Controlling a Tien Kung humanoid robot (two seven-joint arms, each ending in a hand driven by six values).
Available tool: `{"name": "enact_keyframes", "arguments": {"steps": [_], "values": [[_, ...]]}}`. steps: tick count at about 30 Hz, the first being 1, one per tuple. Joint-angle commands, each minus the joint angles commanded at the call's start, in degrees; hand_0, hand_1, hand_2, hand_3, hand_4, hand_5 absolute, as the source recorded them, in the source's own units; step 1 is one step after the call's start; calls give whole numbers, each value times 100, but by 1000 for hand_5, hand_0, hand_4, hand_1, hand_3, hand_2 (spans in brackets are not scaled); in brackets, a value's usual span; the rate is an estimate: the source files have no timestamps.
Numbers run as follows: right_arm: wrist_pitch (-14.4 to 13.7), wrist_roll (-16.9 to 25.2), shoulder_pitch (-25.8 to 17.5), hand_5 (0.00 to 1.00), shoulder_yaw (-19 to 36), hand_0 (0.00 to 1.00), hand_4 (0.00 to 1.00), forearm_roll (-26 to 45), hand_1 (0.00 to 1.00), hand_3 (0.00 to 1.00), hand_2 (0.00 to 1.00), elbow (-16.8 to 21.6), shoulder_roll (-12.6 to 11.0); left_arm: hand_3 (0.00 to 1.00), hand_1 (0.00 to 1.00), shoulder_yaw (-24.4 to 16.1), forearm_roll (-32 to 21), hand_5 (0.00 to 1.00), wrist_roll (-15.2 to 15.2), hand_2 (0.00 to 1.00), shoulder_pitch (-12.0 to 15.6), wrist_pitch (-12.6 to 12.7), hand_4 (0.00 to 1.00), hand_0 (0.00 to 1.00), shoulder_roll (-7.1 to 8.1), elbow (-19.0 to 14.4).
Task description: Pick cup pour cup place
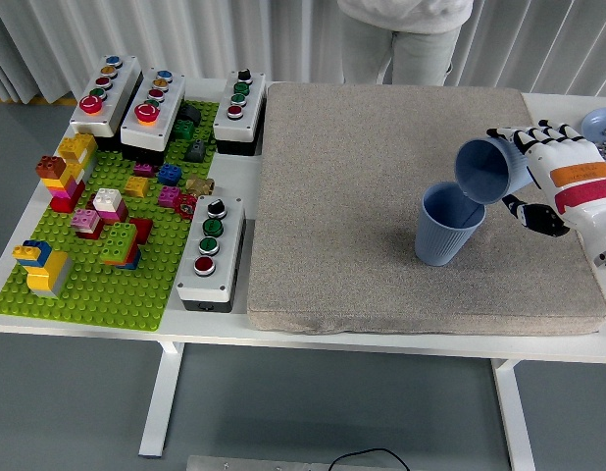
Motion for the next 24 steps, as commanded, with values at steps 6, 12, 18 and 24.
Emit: {"name": "enact_keyframes", "arguments": {"steps": [6,12,18,24], "values": [[13,5,11,2,6,918,633,-8,776,711,710,-3,-7,660,759,6,-10,915,-6,820,-11,1,503,734,-1,0],[19,-7,23,2,6,918,629,-33,777,710,709,-11,-17,661,759,-14,9,915,-6,820,-20,2,504,734,-3,0],[26,-12,21,2,-3,918,628,-42,778,709,709,-16,-12,661,760,-22,15,915,-8,820,-21,3,504,734,-3,0],[24,-9,23,2,-11,918,620,-34,778,708,709,-31,-13,660,760,-22,30,915,1,820,-14,2,504,735,-3,0]]}}
